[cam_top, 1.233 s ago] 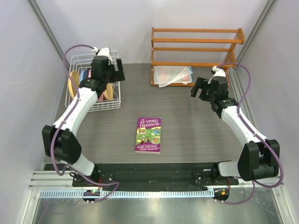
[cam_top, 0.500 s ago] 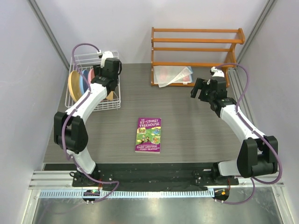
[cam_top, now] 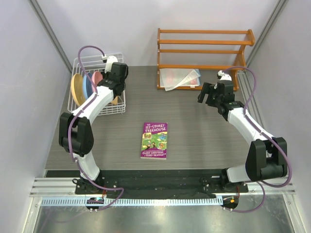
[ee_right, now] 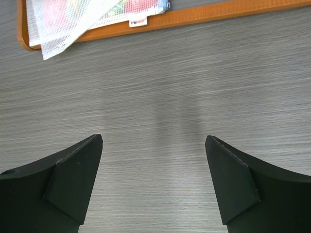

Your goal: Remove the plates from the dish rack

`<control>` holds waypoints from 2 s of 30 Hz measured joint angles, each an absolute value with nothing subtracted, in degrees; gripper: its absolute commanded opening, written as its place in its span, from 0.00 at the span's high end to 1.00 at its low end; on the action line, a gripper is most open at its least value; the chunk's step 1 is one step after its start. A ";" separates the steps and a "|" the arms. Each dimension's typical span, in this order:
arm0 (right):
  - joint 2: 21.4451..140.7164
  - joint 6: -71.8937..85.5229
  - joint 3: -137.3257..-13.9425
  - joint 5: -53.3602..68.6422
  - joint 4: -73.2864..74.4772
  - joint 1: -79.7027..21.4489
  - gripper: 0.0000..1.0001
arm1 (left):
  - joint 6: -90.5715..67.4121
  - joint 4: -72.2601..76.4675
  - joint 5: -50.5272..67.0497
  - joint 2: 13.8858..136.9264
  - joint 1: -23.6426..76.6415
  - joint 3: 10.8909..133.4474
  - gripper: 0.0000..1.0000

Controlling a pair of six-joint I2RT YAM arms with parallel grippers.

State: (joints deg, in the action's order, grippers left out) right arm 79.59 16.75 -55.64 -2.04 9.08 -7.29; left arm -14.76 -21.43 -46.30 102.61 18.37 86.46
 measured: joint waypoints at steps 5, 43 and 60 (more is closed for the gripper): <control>81.41 16.82 -55.64 -1.74 9.08 -7.29 0.08 | -13.45 -22.20 -47.92 102.61 18.44 86.41 1.00; 81.69 21.26 -55.51 14.66 5.74 -7.29 0.12 | -5.26 -24.99 -56.18 91.64 29.06 93.97 1.00; 83.96 32.75 -54.06 26.72 -10.50 -17.47 0.18 | -25.54 -33.61 -29.89 92.53 35.09 88.51 1.00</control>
